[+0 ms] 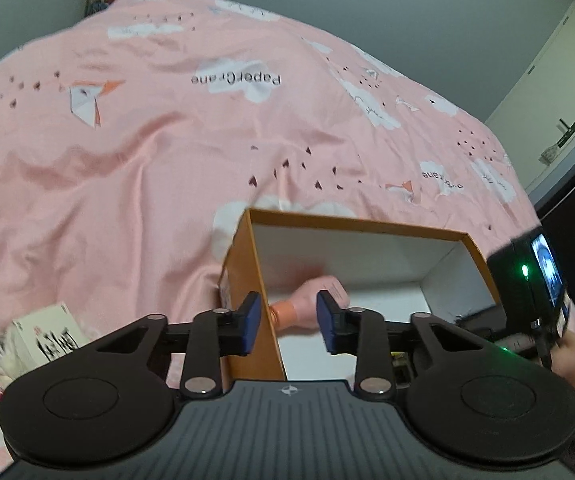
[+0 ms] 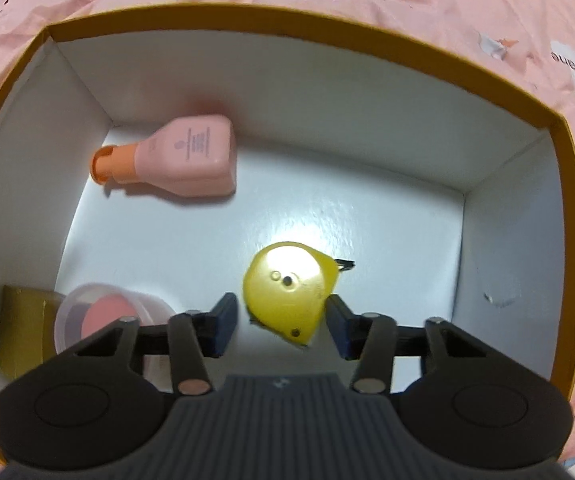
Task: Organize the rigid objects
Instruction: 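Carry the tape measure and pink bottle into the box and release both, then move both open tools back toward the remaining items on the bed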
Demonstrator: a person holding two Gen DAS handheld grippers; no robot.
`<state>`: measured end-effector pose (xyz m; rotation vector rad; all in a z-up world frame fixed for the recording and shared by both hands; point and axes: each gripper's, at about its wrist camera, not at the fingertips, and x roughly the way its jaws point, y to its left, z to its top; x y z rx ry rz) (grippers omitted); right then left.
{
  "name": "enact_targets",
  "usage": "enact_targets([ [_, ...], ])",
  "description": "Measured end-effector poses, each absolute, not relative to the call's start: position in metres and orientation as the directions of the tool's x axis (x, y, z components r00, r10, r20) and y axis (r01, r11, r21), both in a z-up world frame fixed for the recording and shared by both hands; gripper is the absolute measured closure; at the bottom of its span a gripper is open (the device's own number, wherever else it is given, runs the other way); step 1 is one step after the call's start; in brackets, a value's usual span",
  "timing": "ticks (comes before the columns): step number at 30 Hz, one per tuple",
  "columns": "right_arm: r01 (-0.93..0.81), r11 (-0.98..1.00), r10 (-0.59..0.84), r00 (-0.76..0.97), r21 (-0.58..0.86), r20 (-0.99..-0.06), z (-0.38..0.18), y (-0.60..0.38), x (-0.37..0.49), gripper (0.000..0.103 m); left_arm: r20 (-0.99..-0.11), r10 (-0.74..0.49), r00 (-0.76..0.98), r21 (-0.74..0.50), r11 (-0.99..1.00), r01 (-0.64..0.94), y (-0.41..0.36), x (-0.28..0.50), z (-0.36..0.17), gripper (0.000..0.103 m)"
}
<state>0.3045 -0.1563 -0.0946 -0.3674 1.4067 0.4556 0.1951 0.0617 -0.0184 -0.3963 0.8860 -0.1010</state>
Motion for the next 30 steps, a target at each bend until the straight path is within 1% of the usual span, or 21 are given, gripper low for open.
enact_targets([
  [1, -0.509, 0.86, 0.095, 0.096, 0.033, -0.991, -0.094, -0.154, 0.307, 0.061, -0.731, -0.254, 0.634, -0.383, 0.921, -0.073, 0.062, 0.194, -0.02, 0.07],
  [3, -0.498, 0.863, 0.131, 0.074, 0.077, -0.989, -0.094, -0.15, 0.312, 0.065, -0.731, -0.254, 0.633, -0.383, 0.921, -0.073, 0.063, 0.193, -0.022, 0.075],
  [7, -0.472, 0.869, 0.193, 0.043, 0.15, -0.98, -0.097, -0.139, 0.321, 0.07, -0.731, -0.256, 0.632, -0.389, 0.918, -0.078, 0.064, 0.191, -0.024, 0.077],
  [8, -0.478, 0.863, 0.203, 0.033, 0.163, -0.979, -0.097, -0.135, 0.322, 0.073, -0.731, -0.255, 0.633, -0.39, 0.917, -0.08, 0.064, 0.191, -0.024, 0.077],
  [16, -0.526, 0.815, 0.265, -0.035, 0.244, -0.964, -0.1, -0.105, 0.318, 0.073, -0.73, -0.252, 0.635, -0.391, 0.916, -0.086, 0.062, 0.19, -0.023, 0.077],
  [19, -0.53, 0.799, 0.293, -0.071, 0.285, -0.953, -0.106, -0.095, 0.317, 0.076, -0.729, -0.256, 0.635, -0.397, 0.914, -0.088, 0.064, 0.19, -0.023, 0.077],
  [25, -0.572, 0.766, 0.307, -0.077, 0.294, -0.949, -0.11, -0.073, 0.313, 0.078, -0.728, -0.247, 0.639, -0.395, 0.914, -0.096, 0.063, 0.19, -0.023, 0.077],
  [30, -0.596, 0.736, 0.341, -0.084, 0.321, -0.936, -0.109, -0.069, 0.311, 0.083, -0.728, -0.232, 0.645, -0.386, 0.917, -0.105, 0.06, 0.188, -0.023, 0.077],
])
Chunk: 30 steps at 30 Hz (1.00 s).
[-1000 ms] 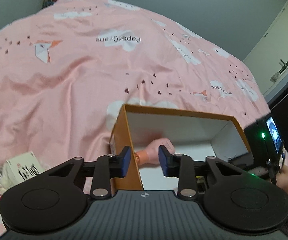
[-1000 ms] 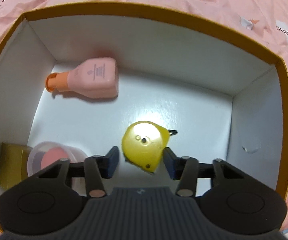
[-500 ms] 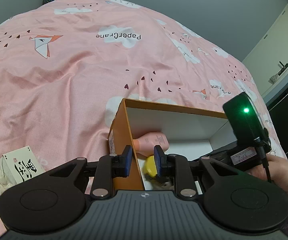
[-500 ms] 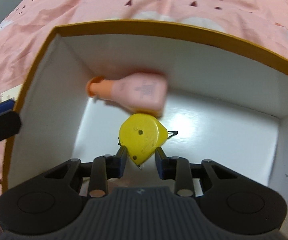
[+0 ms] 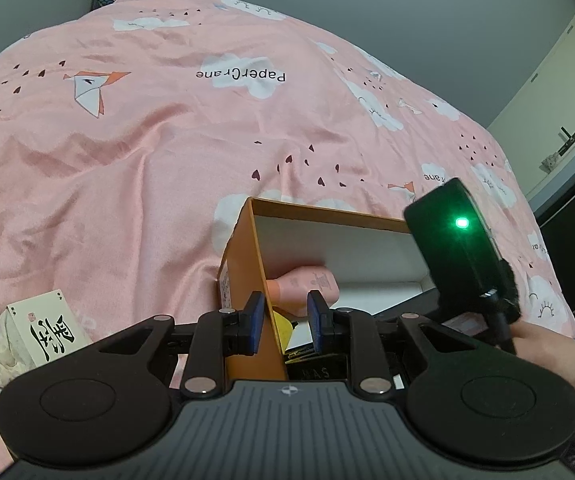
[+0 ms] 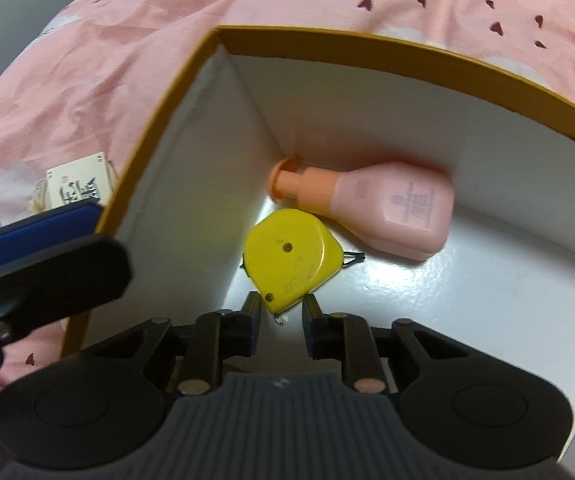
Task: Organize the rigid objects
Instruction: 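Move both open tools back toward the remaining items on the bed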
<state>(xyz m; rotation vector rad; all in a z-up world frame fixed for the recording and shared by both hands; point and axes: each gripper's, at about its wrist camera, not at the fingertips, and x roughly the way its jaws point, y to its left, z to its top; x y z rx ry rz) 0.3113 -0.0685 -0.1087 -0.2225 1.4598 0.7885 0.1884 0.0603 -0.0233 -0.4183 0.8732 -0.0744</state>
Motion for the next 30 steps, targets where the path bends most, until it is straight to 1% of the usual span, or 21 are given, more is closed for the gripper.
enact_targets([
  [2, -0.602, 0.733, 0.345, -0.072, 0.317, -0.936, -0.105, -0.07, 0.309, 0.079, -0.732, -0.204, 0.65, -0.365, 0.923, -0.12, 0.058, 0.187, -0.022, 0.076],
  [4, -0.614, 0.74, 0.328, -0.026, 0.274, -0.944, -0.096, -0.072, 0.304, 0.069, -0.715, -0.19, 0.672, -0.356, 0.927, -0.117, 0.054, 0.182, -0.019, 0.076],
  [5, -0.621, 0.745, 0.313, 0.004, 0.243, -0.95, -0.091, -0.075, 0.3, 0.067, -0.707, -0.184, 0.682, -0.355, 0.928, -0.117, 0.053, 0.179, -0.017, 0.076],
  [7, -0.633, 0.75, 0.297, 0.06, 0.194, -0.953, -0.081, -0.082, 0.291, 0.067, -0.691, -0.165, 0.703, -0.342, 0.933, -0.117, 0.05, 0.174, -0.012, 0.076],
  [10, -0.634, 0.751, 0.321, 0.109, 0.183, -0.941, -0.066, -0.092, 0.282, 0.066, -0.666, -0.18, 0.724, -0.359, 0.928, -0.1, 0.049, 0.165, -0.005, 0.076],
  [11, -0.634, 0.755, 0.323, 0.134, 0.17, -0.937, -0.061, -0.096, 0.278, 0.064, -0.657, -0.186, 0.73, -0.363, 0.928, -0.091, 0.049, 0.162, -0.003, 0.075],
  [12, -0.637, 0.756, 0.327, 0.164, 0.153, -0.931, -0.056, -0.099, 0.274, 0.06, -0.651, -0.184, 0.736, -0.358, 0.93, -0.084, 0.048, 0.158, 0.0, 0.075],
  [14, -0.644, 0.755, 0.334, 0.217, 0.123, -0.917, -0.046, -0.102, 0.265, 0.057, -0.64, -0.164, 0.751, -0.334, 0.939, -0.079, 0.045, 0.151, 0.006, 0.075],
  [17, -0.65, 0.75, 0.364, 0.255, 0.119, -0.896, -0.035, -0.107, 0.254, 0.057, -0.621, -0.126, 0.773, -0.294, 0.952, -0.081, 0.043, 0.138, 0.014, 0.075],
  [19, -0.651, 0.749, 0.387, 0.279, 0.123, -0.879, -0.026, -0.11, 0.248, 0.057, -0.599, -0.083, 0.797, -0.266, 0.959, -0.1, 0.044, 0.128, 0.018, 0.071],
  [21, -0.651, 0.749, 0.411, 0.312, 0.122, -0.856, -0.016, -0.112, 0.244, 0.057, -0.576, -0.04, 0.816, -0.234, 0.965, -0.119, 0.046, 0.121, 0.022, 0.062],
  [25, -0.68, 0.724, 0.47, 0.363, 0.116, -0.805, 0.004, -0.108, 0.233, 0.055, -0.566, 0.013, 0.825, -0.206, 0.966, -0.156, 0.061, 0.111, 0.026, 0.06],
  [26, -0.695, 0.711, 0.484, 0.371, 0.108, -0.793, 0.009, -0.105, 0.228, 0.049, -0.55, 0.011, 0.835, -0.21, 0.966, -0.151, 0.066, 0.108, 0.026, 0.059],
  [27, -0.713, 0.695, 0.498, 0.379, 0.097, -0.78, 0.013, -0.102, 0.223, 0.041, -0.528, -0.003, 0.849, -0.219, 0.967, -0.133, 0.071, 0.105, 0.025, 0.059],
  [28, -0.727, 0.682, 0.508, 0.386, 0.085, -0.77, 0.016, -0.098, 0.219, 0.039, -0.525, -0.015, 0.851, -0.218, 0.969, -0.118, 0.075, 0.103, 0.024, 0.055],
  [29, -0.741, 0.668, 0.522, 0.395, 0.074, -0.756, 0.019, -0.095, 0.214, 0.038, -0.536, -0.015, 0.844, -0.215, 0.969, -0.119, 0.08, 0.102, 0.023, 0.049],
  [30, -0.754, 0.653, 0.534, 0.397, 0.066, -0.746, 0.022, -0.092, 0.211, 0.035, -0.547, 0.003, 0.837, -0.212, 0.967, -0.142, 0.085, 0.1, 0.022, 0.039],
])
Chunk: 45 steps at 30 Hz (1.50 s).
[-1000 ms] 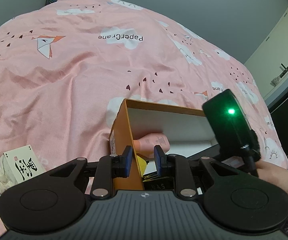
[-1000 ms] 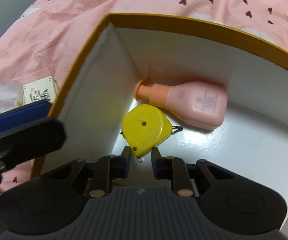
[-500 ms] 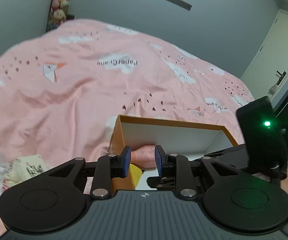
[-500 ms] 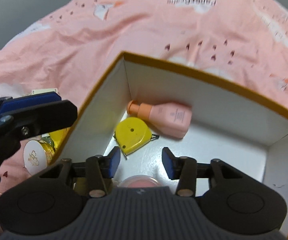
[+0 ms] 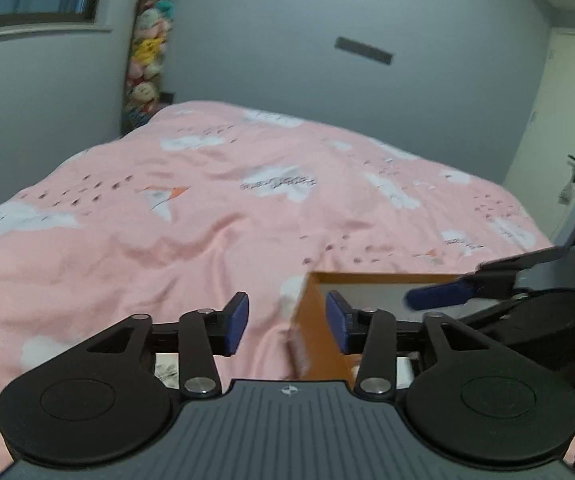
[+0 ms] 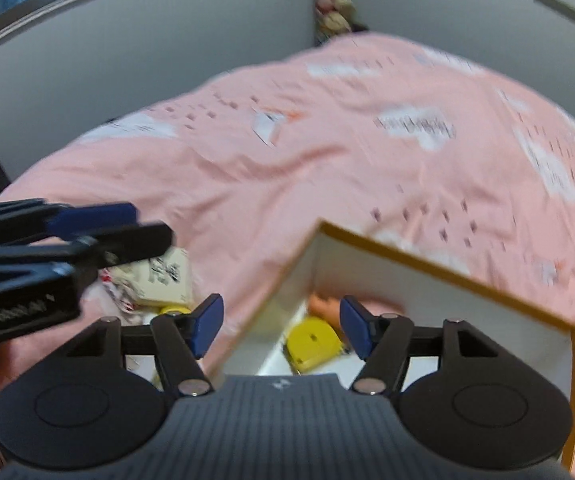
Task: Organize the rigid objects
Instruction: 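Move both open tools back toward the remaining items on the bed, then grasp the MDG compact with the right tool while the left tool grasps the cream box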
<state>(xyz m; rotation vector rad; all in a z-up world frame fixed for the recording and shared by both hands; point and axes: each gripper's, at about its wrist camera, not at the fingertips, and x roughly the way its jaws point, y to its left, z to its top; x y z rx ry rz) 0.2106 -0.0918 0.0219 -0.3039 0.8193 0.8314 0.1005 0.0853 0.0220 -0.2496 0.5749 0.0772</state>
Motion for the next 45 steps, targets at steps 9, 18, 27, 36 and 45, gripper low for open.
enact_targets([
  [9, -0.882, 0.472, 0.565, 0.312, -0.012, -0.764, 0.029, -0.047, 0.188, 0.029, -0.678, 0.013, 0.735, -0.22, 0.95, -0.22, 0.139, 0.09, 0.012, 0.029],
  [18, -0.959, 0.277, 0.489, 0.198, -0.064, -0.85, -0.006, -0.002, 0.151, 0.037, -0.803, 0.038, 0.595, -0.07, 0.985, -0.157, 0.145, 0.077, -0.02, 0.022],
  [27, -0.982, 0.19, 0.415, 0.068, 0.013, -0.907, -0.054, 0.032, 0.13, 0.022, -0.873, 0.013, 0.488, 0.028, 0.999, 0.024, 0.15, 0.075, -0.034, 0.022],
  [36, -0.977, 0.204, 0.361, 0.019, 0.059, -0.932, -0.09, 0.05, 0.126, 0.018, -0.901, -0.007, 0.433, 0.07, 0.984, 0.162, 0.156, 0.083, -0.037, 0.022],
  [45, -0.972, 0.233, 0.327, 0.036, 0.044, -0.944, -0.107, 0.06, 0.127, 0.026, -0.913, 0.0, 0.408, 0.123, 0.953, 0.277, 0.152, 0.09, -0.045, 0.021],
])
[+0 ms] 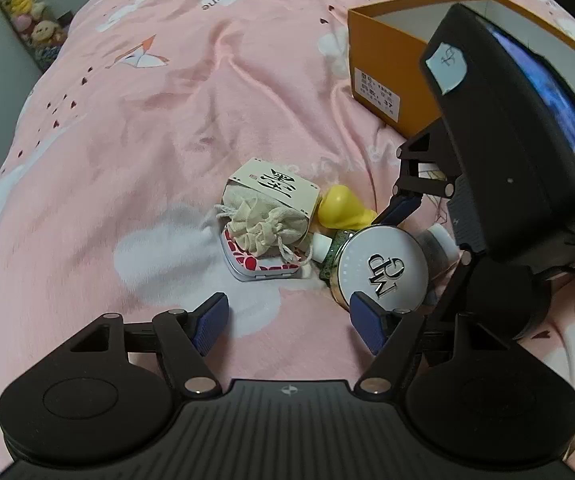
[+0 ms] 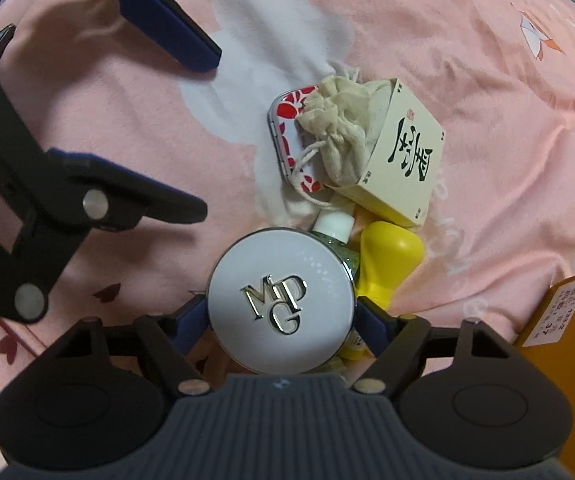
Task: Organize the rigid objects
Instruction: 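Grasp the MDG compact with the right tool while the left tool grasps the cream box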
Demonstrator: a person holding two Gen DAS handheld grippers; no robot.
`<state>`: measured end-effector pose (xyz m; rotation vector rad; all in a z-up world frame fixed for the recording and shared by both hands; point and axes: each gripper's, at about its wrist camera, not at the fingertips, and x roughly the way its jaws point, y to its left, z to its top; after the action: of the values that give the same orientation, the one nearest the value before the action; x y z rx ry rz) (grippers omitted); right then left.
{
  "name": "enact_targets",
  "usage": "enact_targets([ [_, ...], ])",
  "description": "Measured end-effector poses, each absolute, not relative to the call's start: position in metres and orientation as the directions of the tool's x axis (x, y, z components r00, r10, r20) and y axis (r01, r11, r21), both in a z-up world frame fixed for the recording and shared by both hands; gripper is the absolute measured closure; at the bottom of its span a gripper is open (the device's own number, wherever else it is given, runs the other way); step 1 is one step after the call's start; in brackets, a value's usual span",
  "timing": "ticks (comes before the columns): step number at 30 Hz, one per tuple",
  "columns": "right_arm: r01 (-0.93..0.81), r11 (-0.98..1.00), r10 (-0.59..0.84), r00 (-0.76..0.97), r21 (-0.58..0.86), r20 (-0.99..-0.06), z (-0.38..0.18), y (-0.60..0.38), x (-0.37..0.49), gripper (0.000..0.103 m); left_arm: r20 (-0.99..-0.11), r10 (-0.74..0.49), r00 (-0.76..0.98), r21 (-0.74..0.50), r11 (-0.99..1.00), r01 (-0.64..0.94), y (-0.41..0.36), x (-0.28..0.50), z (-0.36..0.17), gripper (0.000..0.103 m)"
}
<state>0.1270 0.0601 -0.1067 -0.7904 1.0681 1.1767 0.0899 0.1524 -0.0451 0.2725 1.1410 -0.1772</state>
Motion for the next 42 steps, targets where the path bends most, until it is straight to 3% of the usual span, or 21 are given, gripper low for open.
enact_targets([
  [13, -0.956, 0.288, 0.365, 0.056, 0.056, -0.929, -0.08, 0.047, 0.144, 0.027, -0.867, -0.084, 0.49, 0.179, 0.867, 0.466, 0.153, 0.122, -0.048, 0.011],
  [31, -0.949, 0.313, 0.325, 0.072, 0.035, -0.943, -0.066, 0.036, 0.17, 0.027, -0.928, -0.03, 0.371, 0.215, 0.769, 0.602, 0.141, 0.178, -0.095, 0.01],
  [36, -0.949, 0.312, 0.336, 0.061, 0.05, -0.94, -0.066, 0.035, 0.171, 0.027, -0.94, -0.037, 0.339, 0.188, 0.773, 0.605, 0.139, 0.185, -0.1, 0.022],
  [42, -0.946, 0.32, 0.347, 0.066, 0.052, -0.935, -0.065, 0.034, 0.172, 0.027, -0.925, -0.018, 0.378, 0.222, 0.784, 0.58, 0.134, 0.176, -0.097, 0.022],
])
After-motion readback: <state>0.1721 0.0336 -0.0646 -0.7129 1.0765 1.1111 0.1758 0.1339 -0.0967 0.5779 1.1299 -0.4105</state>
